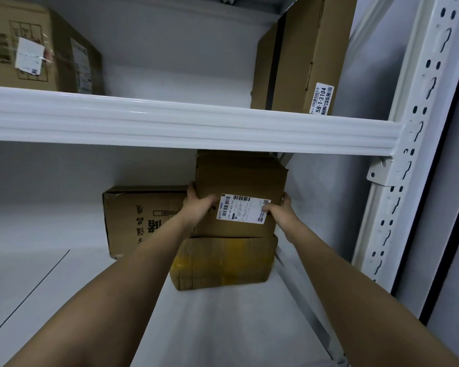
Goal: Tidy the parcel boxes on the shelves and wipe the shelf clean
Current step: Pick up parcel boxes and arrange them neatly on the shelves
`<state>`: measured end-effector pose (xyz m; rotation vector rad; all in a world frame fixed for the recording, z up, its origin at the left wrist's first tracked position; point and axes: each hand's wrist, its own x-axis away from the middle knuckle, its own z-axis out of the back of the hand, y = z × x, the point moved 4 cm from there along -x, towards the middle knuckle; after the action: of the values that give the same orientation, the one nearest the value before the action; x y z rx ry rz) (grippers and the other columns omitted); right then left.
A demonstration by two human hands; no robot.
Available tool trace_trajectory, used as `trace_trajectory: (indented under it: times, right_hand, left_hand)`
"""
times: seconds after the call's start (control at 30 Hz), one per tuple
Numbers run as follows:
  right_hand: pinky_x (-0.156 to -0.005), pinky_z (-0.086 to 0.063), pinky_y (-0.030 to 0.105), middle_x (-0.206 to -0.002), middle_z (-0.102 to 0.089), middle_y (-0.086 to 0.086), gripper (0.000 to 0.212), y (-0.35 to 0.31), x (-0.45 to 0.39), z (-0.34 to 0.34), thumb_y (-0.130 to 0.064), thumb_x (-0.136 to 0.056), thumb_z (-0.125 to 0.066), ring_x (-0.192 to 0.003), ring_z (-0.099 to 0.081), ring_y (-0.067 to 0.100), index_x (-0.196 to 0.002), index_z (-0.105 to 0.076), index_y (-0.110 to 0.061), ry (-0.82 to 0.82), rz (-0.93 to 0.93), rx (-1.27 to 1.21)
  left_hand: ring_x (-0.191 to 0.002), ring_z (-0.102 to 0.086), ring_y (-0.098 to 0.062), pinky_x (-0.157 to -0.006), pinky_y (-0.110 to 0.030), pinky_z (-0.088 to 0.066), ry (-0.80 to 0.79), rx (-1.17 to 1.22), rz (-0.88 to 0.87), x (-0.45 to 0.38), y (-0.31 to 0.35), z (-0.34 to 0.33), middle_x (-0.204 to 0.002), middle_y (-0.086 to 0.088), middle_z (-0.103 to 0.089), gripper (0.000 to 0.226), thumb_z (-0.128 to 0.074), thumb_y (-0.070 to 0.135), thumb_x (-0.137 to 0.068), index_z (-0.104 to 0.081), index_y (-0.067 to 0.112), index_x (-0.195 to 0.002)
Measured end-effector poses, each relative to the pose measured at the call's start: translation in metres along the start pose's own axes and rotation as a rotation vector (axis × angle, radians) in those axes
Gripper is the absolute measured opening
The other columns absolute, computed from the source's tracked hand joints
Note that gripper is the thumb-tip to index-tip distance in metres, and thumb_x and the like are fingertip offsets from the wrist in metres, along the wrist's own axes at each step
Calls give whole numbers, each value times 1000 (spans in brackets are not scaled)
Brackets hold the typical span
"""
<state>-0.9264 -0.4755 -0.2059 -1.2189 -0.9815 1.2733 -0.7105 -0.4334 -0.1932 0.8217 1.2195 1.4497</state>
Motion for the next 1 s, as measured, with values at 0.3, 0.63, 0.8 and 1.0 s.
trace_trajectory:
  times: [0.3,0.63,0.8,1.0]
  right_hand:
    - [-65,-48,18,-127,-52,8,60,-10,13,3,-2,-93,-48,-84,-55,10,-146,-24,-17,-4,103,-142]
    - [-94,-50,33,-140,-46,7,55,-9,43,6,-10,-97,-42,-114,-55,19,-148,-25,-20,96,205,-286]
    - [-79,-53,28,-115,-58,3,38,-2,71,1,-9,-99,-33,-95,-60,13,-134,-38,-24,128,215,-399]
    - [-74,-45,24,-111,-57,0,30,0,114,-12,-16,-101,-27,-98,-56,14,-123,-44,-27,202,207,-522]
  left_hand:
    - [-132,-38,-31,-112,-47,-28,-13,204,-52,9,13,-4,-148,-8,-37,64,-42,41,-97,-12,28,-152]
    - [-90,-55,-14,-66,-28,-46,116,551,-26,43,12,6,-107,-1,-56,44,-19,41,-102,-36,18,-135]
    - [-105,-55,-21,-70,-32,-47,141,659,5,65,-2,15,-124,-7,-56,47,-24,47,-99,-40,19,-134]
    - [-109,-52,-21,-96,-42,-45,73,734,-19,95,-14,41,-121,-1,-52,56,-24,62,-96,-42,26,-134]
